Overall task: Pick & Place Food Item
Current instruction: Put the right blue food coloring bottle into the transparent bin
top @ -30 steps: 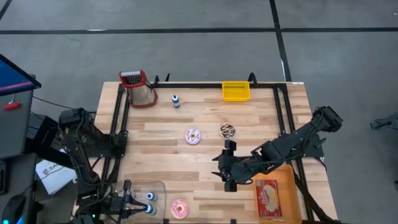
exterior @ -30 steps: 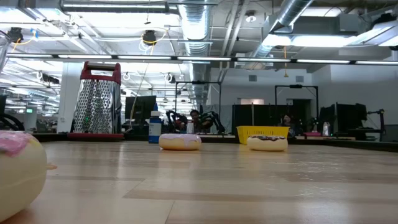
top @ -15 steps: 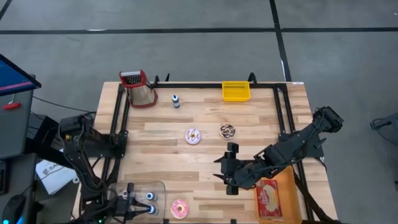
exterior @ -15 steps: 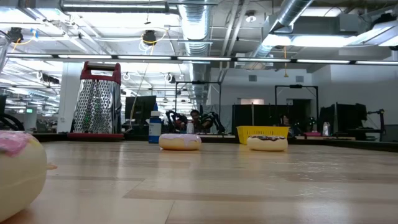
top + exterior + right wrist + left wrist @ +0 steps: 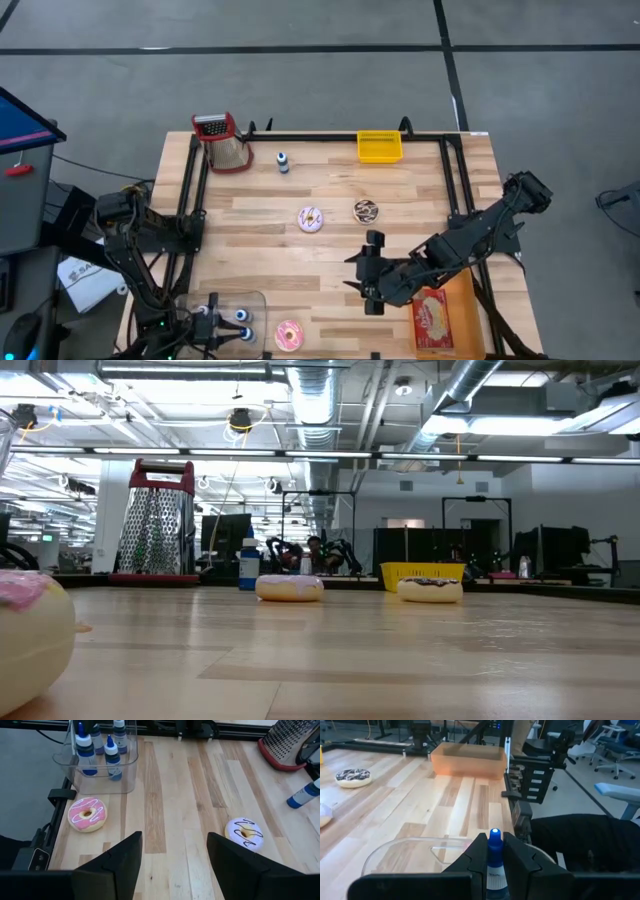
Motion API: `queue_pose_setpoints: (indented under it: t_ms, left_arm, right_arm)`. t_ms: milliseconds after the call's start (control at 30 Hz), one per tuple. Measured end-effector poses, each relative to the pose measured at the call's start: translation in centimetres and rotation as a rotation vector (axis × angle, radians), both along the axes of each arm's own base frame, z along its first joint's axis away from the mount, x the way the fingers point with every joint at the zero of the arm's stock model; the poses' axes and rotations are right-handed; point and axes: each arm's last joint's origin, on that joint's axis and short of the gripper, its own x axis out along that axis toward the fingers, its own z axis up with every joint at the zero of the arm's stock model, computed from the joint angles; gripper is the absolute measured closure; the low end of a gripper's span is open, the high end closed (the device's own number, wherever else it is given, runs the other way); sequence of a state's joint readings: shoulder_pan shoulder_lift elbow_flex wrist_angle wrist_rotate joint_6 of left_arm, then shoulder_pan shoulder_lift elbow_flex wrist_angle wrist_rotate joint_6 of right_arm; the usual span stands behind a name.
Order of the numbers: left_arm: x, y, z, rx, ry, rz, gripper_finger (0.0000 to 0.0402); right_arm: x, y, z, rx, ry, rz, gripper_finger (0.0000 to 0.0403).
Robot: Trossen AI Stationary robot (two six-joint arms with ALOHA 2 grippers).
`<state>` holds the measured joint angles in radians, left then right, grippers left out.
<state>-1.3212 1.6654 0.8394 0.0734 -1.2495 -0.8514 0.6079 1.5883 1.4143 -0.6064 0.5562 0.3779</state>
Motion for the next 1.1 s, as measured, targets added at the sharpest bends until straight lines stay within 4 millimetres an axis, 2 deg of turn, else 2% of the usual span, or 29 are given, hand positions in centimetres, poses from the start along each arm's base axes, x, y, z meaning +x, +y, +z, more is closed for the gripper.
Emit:
queue_pose_setpoints:
  t_ms: [900, 1100]
  left_arm:
    - [0.3, 0.9, -1.1, 0.018, 0.112, -0.012, 0.0371]
    - [0.3, 1.0, -1.2, 0.021, 0.113, -0.011, 0.0353]
  right_arm:
    - [0.0, 0.1, 0.0, -0.011, -0.005, -0.005, 0.0187]
    - [0.0, 0.1, 0.0, -0.011, -0.005, -0.005, 0.0187]
